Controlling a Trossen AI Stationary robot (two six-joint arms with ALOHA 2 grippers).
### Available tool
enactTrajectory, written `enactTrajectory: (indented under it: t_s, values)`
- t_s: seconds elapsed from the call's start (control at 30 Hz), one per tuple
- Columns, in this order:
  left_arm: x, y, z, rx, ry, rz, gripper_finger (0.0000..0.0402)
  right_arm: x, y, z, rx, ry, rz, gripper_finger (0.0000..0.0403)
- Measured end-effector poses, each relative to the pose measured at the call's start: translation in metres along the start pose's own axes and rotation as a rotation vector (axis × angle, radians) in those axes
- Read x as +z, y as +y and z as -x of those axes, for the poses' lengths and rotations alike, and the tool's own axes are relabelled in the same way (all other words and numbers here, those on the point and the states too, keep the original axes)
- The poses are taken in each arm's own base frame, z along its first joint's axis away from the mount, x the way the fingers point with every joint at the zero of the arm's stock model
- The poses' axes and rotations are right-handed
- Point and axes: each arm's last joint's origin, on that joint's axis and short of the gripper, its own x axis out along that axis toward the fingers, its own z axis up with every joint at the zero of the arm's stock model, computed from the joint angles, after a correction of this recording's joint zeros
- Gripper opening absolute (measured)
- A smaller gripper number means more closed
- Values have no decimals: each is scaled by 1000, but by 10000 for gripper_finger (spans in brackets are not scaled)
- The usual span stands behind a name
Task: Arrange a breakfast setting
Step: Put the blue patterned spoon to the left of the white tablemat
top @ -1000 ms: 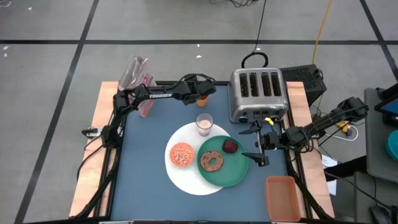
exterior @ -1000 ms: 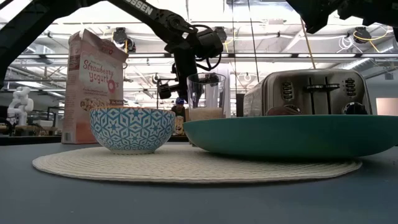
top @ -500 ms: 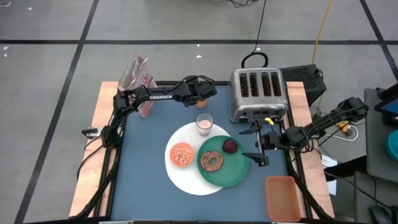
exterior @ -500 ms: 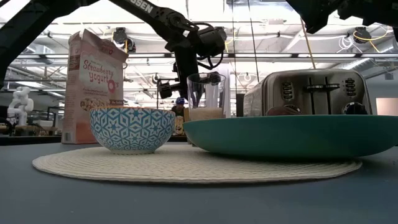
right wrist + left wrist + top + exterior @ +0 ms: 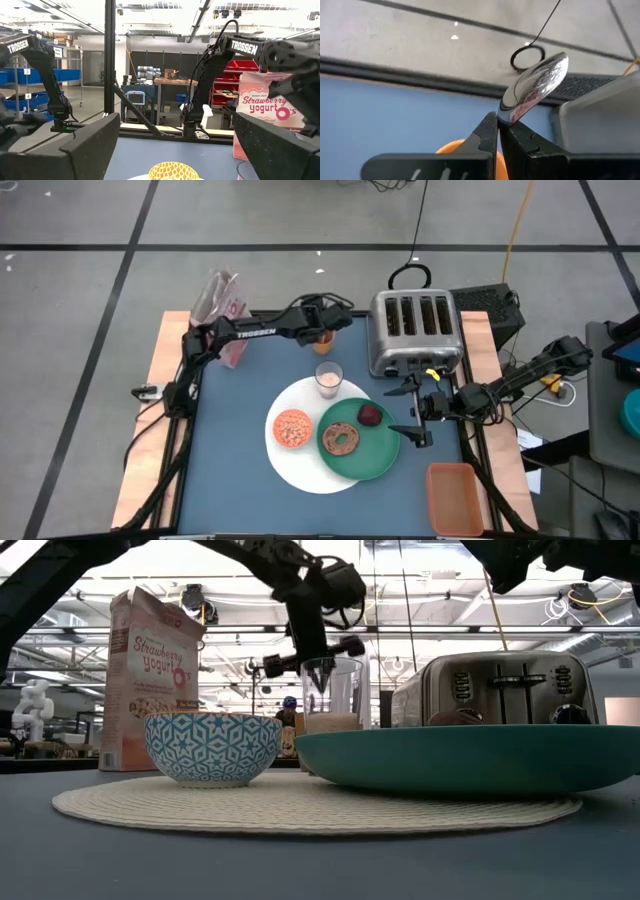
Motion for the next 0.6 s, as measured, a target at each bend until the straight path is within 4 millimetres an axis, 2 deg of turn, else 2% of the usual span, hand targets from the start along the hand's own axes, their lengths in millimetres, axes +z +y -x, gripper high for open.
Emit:
enactTrajectory:
  t_s: [0.3,0.6]
  values:
    - [19,-12,27,-10,-15,-75,19,0,0,0,0,0,0,384]
    - [36,-21,45,-53,-18,-150,19,0,0,0,0,0,0,384]
